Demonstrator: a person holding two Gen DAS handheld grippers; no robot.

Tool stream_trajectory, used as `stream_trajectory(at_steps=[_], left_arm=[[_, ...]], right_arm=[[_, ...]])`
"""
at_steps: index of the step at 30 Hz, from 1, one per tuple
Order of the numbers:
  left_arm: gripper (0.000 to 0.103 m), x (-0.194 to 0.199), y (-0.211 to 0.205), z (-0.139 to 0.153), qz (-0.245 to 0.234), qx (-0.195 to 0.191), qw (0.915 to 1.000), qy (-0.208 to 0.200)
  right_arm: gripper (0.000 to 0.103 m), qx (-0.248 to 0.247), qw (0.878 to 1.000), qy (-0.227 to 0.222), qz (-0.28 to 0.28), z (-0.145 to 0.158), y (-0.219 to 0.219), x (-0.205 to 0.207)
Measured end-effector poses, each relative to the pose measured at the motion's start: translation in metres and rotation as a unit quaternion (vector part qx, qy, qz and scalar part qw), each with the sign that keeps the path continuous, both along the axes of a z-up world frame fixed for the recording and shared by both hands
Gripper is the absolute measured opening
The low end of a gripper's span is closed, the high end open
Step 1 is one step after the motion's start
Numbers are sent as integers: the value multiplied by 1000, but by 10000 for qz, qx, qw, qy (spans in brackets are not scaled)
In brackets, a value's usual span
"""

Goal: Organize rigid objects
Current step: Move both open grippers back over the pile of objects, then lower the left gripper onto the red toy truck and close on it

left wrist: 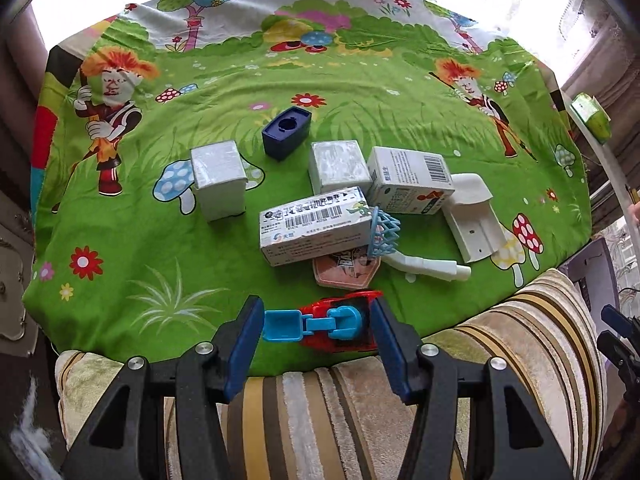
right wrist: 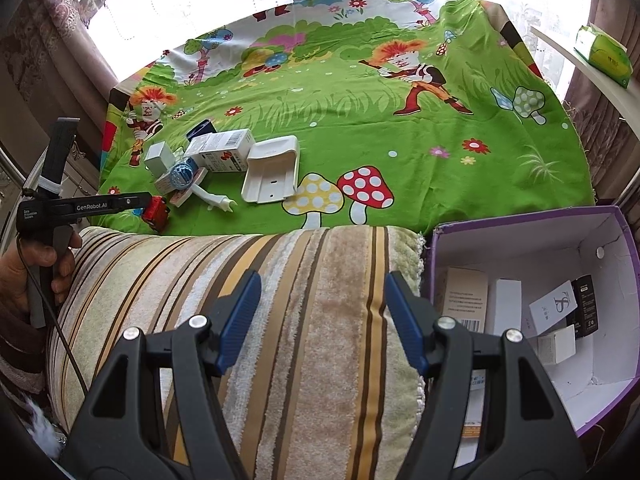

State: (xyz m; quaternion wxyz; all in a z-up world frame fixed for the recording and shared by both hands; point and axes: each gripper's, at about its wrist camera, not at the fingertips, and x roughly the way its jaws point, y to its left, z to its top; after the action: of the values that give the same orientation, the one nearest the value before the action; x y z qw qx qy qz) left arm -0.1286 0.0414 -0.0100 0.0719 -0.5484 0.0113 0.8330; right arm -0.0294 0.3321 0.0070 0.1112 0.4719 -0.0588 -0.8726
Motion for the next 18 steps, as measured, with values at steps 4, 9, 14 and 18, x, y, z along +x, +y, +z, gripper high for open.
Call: stream_trajectory(at_steps=[4,9,14,18], left_arm=[[57,1,7,4,-78,131,9999,27],[57,4,-2,15,18,492,9987,131],[57,0,-14,14,146,970,9952,3],[57,0,-7,12,57,1038,9946,-57]], right_arm=[[68,-15,10000,4,-6,0,2,-1],[68,3,10000,-12,28,-1,-1,-6],[68,40,9999,-1,153,0,-9,-12],[68,86,9996,45,259,3,-19,-18]])
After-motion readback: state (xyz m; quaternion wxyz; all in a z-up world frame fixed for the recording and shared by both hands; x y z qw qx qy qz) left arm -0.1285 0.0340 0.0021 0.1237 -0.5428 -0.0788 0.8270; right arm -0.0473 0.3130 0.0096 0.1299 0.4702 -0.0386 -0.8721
